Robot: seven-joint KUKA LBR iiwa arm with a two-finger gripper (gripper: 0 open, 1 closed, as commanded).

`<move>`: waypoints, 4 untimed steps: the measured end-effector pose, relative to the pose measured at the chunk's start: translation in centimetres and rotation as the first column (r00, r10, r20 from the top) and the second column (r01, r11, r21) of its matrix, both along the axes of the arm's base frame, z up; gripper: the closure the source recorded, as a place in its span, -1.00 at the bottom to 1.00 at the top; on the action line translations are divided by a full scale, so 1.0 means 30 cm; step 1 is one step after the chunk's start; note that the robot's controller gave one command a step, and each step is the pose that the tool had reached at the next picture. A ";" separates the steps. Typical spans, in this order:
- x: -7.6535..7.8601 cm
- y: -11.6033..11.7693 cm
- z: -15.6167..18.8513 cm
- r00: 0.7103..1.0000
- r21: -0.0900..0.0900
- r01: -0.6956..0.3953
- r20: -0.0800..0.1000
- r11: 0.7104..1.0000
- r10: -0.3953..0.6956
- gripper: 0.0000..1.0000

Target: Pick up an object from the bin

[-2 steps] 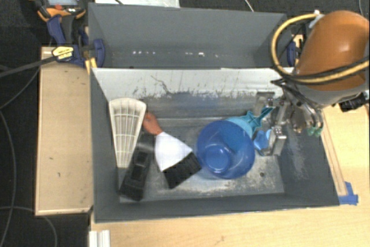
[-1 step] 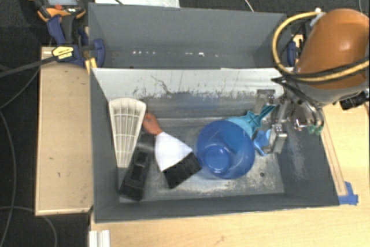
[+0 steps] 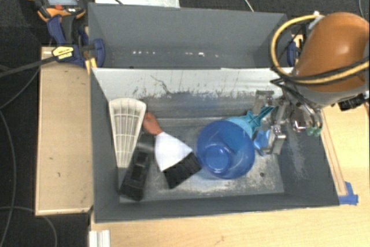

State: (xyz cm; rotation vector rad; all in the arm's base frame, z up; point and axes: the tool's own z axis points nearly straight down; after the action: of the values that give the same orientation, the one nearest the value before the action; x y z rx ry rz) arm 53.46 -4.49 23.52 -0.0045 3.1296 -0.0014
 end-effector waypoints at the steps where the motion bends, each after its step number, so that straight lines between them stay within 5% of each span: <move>1: 0.032 0.131 -0.243 0.999 0.003 -0.034 -0.007 0.999 0.034 -1.00; 2: -0.017 0.090 -0.379 0.999 0.000 -0.044 -0.002 0.999 0.044 -1.00; 3: 0.087 0.300 -0.539 1.000 0.004 0.022 0.004 1.000 -0.022 -1.00; 4: 0.047 0.376 -0.436 0.993 0.003 0.119 0.004 0.993 -0.119 -1.00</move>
Offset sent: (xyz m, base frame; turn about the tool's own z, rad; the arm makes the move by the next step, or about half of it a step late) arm -0.0045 0.0275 -0.1124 -0.0458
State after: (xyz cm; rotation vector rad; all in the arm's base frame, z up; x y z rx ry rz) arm 54.88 6.80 10.44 0.1821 3.1200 0.0023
